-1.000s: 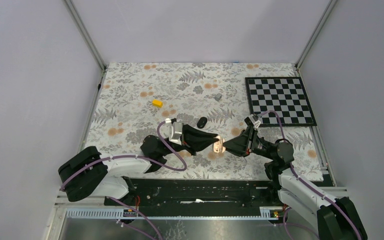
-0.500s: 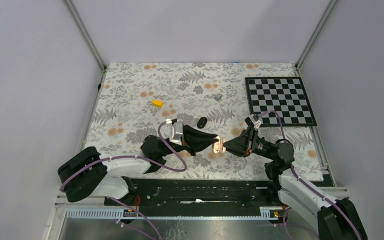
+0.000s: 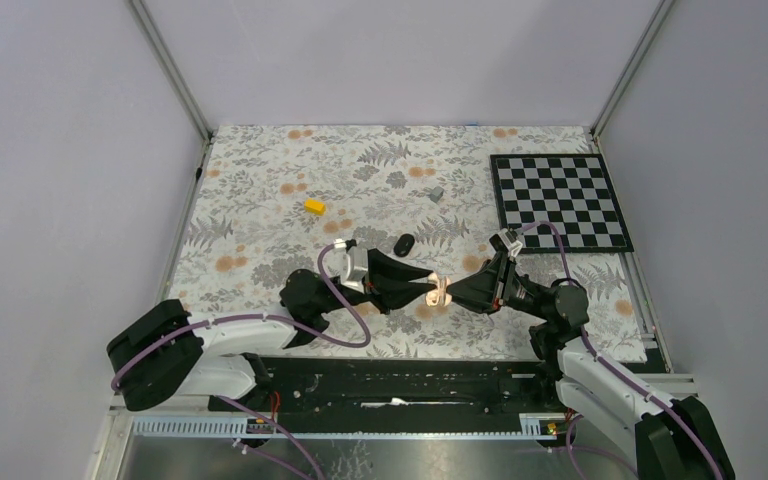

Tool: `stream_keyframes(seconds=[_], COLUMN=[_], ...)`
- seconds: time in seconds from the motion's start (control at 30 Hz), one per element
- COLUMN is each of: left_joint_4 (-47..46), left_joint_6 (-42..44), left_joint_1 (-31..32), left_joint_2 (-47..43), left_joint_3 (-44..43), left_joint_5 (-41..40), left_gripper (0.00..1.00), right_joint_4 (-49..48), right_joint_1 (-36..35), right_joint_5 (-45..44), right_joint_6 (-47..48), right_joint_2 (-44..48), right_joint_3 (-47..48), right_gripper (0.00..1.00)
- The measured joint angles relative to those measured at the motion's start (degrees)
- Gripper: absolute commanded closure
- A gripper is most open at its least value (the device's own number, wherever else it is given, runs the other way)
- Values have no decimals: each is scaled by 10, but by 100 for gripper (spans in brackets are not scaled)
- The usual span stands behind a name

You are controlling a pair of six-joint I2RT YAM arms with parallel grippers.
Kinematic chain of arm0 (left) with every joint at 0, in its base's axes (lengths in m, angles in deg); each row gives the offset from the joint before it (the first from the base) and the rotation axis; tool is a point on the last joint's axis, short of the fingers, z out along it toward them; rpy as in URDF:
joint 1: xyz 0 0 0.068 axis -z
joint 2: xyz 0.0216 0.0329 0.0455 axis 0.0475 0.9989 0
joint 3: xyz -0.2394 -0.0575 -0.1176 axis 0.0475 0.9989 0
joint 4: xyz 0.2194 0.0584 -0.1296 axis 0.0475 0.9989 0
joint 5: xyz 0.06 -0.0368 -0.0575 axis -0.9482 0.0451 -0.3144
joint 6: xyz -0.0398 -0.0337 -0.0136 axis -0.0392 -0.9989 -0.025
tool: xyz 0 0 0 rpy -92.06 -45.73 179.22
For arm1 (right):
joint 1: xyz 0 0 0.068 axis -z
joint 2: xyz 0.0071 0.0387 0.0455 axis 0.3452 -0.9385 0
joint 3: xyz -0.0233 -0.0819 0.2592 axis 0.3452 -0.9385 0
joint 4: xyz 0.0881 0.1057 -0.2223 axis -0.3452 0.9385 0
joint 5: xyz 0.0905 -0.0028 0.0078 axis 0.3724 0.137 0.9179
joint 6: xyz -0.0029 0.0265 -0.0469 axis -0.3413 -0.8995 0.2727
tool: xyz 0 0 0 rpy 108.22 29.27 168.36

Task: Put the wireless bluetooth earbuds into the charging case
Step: Place the earbud in the charging case, then adjust the earbud with the charging case.

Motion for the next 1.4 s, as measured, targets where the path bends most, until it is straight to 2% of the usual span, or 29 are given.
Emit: stream_keyframes(seconds=[0.07,0.2,0.43,0.67,1.07,1.4], left_joint_4=[9,17,27,74,129,247], left_joint_6=[-1,-4,-7,-8,-9,-31], left_joint_1=[0,0,0,0,0,0], left_joint_2=[0,0,-3,-41,-69,-133], left_joint_3=[0,0,0,-2,-3,-51], left_joint_5=[2,3,7,1,-6,-73], left_gripper=[65,51,36,34,38,26], right_joint_4=[2,10,18,25,30,33], right_joint_1=[0,0,0,0,0,0], right_joint_5=[0,0,0,0,4,4], right_joint_6=[1,5,10,17,25,30], right_joint_2=[0,3,5,5,-22,-15], right_joint_3=[0,0,0,0,0,0], right_gripper=[100,100,100,100,100,100])
